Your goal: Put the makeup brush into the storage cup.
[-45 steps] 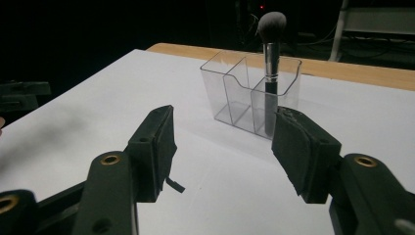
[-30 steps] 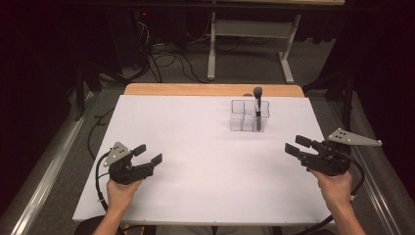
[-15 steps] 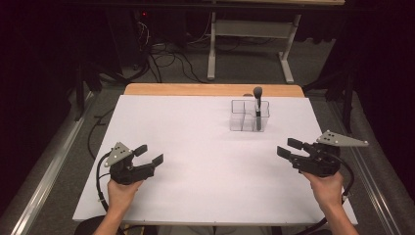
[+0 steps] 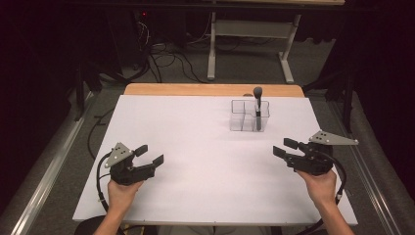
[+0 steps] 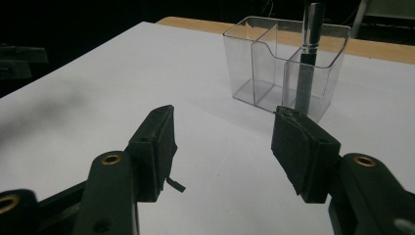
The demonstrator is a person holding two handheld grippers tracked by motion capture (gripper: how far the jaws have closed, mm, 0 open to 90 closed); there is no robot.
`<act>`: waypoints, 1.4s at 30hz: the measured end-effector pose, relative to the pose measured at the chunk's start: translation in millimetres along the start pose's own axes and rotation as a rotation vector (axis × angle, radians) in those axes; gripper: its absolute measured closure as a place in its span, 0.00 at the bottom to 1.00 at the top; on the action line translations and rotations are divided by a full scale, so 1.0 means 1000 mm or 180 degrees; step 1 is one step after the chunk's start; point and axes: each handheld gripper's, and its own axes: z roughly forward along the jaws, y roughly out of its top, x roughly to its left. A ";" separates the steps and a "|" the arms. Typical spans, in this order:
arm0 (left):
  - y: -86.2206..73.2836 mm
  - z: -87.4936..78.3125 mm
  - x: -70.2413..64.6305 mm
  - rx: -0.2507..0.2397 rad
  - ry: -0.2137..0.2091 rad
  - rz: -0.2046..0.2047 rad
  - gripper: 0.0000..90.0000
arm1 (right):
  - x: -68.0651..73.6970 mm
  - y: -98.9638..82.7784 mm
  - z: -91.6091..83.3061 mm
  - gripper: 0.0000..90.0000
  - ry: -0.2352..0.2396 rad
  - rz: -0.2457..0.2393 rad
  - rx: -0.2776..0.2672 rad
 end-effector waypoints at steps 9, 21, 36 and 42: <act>0.000 0.001 0.000 0.0004 0.0004 0.0001 0.29 | -0.005 -0.007 0.011 0.49 -0.0043 0.0031 0.0095; 0.000 0.001 0.000 0.0025 -0.0003 0.0000 0.28 | -0.012 -0.012 0.022 0.49 -0.0086 0.0084 0.0119; 0.000 0.001 0.001 0.0020 -0.0013 -0.0010 0.28 | -0.018 -0.023 0.033 0.49 -0.0153 0.0101 0.0231; 0.000 0.001 0.002 0.0027 -0.0017 -0.0015 0.28 | -0.021 -0.029 0.034 0.48 -0.0170 0.0142 0.0221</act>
